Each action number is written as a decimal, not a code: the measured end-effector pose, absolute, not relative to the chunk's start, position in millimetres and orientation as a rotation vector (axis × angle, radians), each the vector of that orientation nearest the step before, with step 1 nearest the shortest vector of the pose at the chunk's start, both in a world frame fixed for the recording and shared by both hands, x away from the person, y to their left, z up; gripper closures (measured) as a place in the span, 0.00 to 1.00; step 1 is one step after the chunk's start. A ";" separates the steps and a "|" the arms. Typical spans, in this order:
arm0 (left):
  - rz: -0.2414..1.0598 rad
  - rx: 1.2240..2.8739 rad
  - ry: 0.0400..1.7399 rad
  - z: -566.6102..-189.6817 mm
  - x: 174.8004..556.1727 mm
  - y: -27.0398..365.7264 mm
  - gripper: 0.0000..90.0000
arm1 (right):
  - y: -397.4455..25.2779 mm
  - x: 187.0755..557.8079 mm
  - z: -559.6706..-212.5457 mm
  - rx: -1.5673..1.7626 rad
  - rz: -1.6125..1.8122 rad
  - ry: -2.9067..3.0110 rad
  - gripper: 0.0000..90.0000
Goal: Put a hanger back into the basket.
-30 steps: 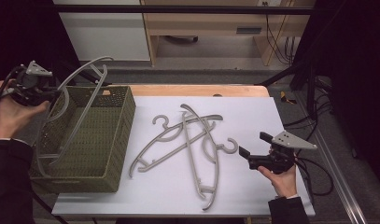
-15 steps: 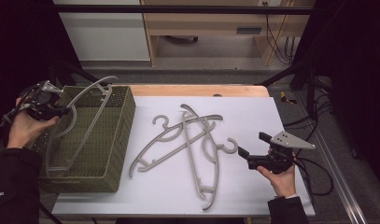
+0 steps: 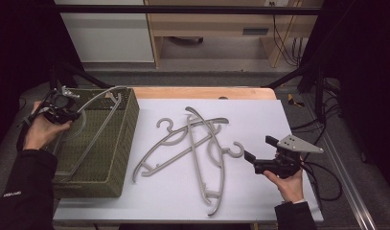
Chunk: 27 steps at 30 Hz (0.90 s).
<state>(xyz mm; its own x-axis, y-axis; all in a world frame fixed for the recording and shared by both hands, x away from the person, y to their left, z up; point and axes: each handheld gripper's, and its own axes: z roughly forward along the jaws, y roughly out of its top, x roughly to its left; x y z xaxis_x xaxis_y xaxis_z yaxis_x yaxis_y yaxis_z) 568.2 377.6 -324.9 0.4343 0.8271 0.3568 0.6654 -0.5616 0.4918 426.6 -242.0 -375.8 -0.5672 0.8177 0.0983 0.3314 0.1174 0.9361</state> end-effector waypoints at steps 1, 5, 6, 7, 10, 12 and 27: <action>0.837 2.415 1.292 -327.2 569.7 376.9 0.92 | -242.0 426.7 -375.8 1.111 1.450 1.956 0.04; 0.852 2.441 1.296 -333.6 574.2 372.3 0.92 | -242.8 427.0 -376.2 1.105 1.444 1.961 0.04; 0.860 2.447 1.294 -335.2 575.3 371.8 0.92 | -242.7 427.0 -376.3 1.106 1.445 1.961 0.04; 0.861 2.453 1.300 -336.7 576.4 371.3 0.92 | -242.6 427.1 -376.4 1.106 1.443 1.963 0.04; 0.883 2.476 1.324 -340.2 580.0 370.6 0.92 | -242.1 427.3 -376.5 1.107 1.446 1.960 0.04; 0.870 2.460 1.345 -342.8 582.1 371.1 0.91 | -242.4 427.1 -376.5 1.105 1.444 1.963 0.04; 0.772 2.243 1.373 -330.3 557.7 380.3 0.66 | -241.7 426.5 -375.6 1.112 1.457 1.954 0.04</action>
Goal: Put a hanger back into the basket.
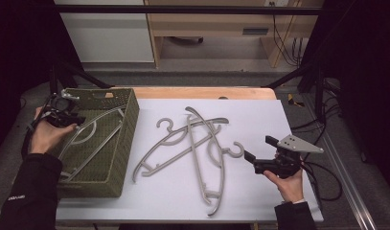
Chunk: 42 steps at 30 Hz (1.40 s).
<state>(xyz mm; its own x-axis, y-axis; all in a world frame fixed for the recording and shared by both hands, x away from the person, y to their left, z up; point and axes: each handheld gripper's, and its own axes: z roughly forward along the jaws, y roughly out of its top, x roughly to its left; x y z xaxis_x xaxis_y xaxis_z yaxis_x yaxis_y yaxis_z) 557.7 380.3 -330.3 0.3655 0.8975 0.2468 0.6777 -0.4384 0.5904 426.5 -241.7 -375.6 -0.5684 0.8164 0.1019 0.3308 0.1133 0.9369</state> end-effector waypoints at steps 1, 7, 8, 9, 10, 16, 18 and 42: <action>0.767 2.209 1.361 -326.7 553.8 380.4 0.66 | -241.7 426.3 -375.4 1.113 1.459 1.953 0.04; 0.739 2.046 1.242 -308.0 528.2 370.4 0.52 | -241.7 425.2 -374.2 1.118 1.461 1.948 0.04; 0.738 2.026 1.222 -305.8 523.9 367.4 0.49 | -241.4 425.0 -374.1 1.118 1.461 1.947 0.04; 0.732 2.002 1.198 -304.3 519.7 364.4 0.48 | -241.4 424.9 -373.9 1.113 1.459 1.949 0.04; 0.725 1.987 1.173 -302.7 515.4 361.1 0.46 | -241.0 424.7 -373.7 1.112 1.458 1.950 0.04; 0.704 1.928 1.053 -296.3 489.6 343.7 0.36 | -238.9 423.3 -372.1 1.110 1.460 1.945 0.04; 0.699 1.909 1.019 -295.5 481.1 337.0 0.33 | -238.3 423.1 -371.8 1.112 1.459 1.945 0.04; 0.547 1.770 0.825 -346.9 426.3 250.1 0.26 | -220.4 425.1 -380.0 1.128 1.421 2.000 0.05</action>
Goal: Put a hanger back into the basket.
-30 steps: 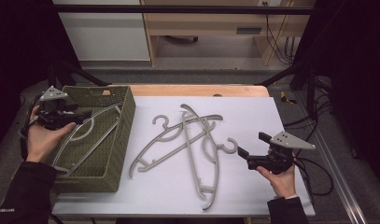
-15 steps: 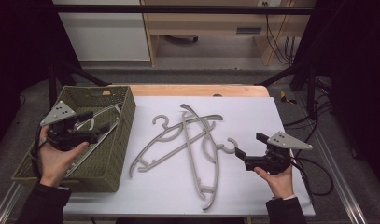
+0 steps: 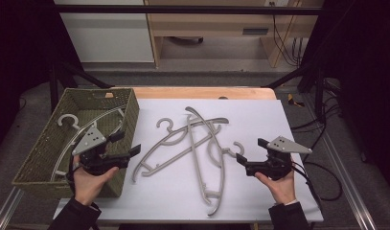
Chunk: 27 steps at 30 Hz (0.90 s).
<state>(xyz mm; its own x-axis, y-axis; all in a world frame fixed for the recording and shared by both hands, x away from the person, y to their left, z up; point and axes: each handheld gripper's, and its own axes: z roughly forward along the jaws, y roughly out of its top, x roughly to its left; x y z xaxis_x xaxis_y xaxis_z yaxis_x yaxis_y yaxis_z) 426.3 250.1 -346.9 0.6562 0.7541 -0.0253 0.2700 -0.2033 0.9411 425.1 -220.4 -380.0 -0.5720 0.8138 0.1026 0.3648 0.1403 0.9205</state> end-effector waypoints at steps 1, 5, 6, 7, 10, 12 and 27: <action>0.541 1.768 0.825 -349.3 425.0 248.1 0.26 | -220.4 425.1 -380.0 1.128 1.421 2.000 0.05; 0.514 1.785 0.807 -359.7 419.4 240.2 0.25 | -216.0 426.2 -383.6 1.143 1.404 2.022 0.06; 0.516 1.792 0.805 -362.2 417.9 238.7 0.25 | -215.3 426.5 -384.5 1.142 1.397 2.031 0.06; 0.520 1.796 0.800 -364.3 416.8 237.4 0.25 | -214.0 426.5 -385.3 1.148 1.395 2.035 0.06; 0.491 1.798 0.786 -369.1 416.6 234.4 0.25 | -211.4 426.9 -387.8 1.154 1.379 2.053 0.06; 0.479 1.822 0.783 -371.7 416.7 231.1 0.23 | -210.6 427.3 -388.5 1.153 1.378 2.058 0.06; 0.434 1.899 0.750 -387.1 414.7 212.2 0.17 | -189.7 434.2 -406.4 1.215 1.246 2.159 0.13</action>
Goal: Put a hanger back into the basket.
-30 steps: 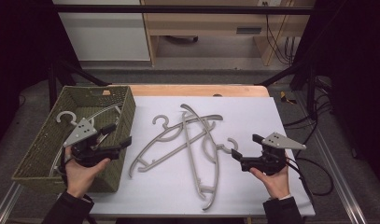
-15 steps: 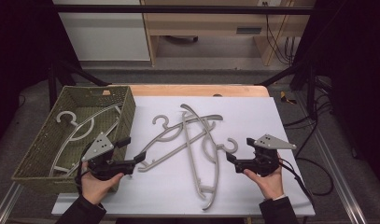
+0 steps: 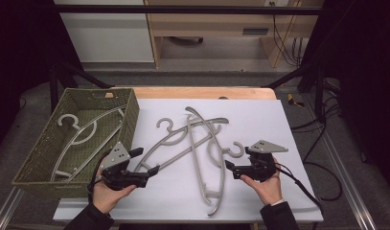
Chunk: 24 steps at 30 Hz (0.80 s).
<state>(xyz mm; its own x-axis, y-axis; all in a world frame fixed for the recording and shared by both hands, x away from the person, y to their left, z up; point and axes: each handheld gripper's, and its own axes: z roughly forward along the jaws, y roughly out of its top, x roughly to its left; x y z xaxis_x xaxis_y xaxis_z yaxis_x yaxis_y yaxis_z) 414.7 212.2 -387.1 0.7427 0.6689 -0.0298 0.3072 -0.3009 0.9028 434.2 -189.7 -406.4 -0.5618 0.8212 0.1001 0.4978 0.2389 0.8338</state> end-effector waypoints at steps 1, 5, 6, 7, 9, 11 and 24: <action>0.432 1.900 0.750 -388.0 415.1 211.8 0.17 | -189.7 434.2 -406.4 1.215 1.246 2.159 0.13; 0.415 1.911 0.756 -392.5 414.9 209.1 0.17 | -178.9 436.3 -416.1 1.219 1.184 2.216 0.18; 0.414 1.914 0.754 -393.3 414.5 208.0 0.17 | -175.7 437.0 -418.7 1.220 1.168 2.230 0.20; 0.412 1.917 0.750 -394.1 414.3 206.9 0.17 | -173.0 437.7 -421.6 1.224 1.154 2.246 0.20; 0.407 1.925 0.747 -395.7 414.5 205.4 0.17 | -166.1 440.6 -430.6 1.225 1.112 2.288 0.25; 0.400 1.931 0.746 -398.0 415.0 204.6 0.17 | -162.0 441.9 -436.0 1.257 1.073 2.301 0.28; 0.373 1.964 0.754 -405.1 418.1 200.5 0.17 | -149.0 450.6 -459.5 1.324 0.956 2.363 0.45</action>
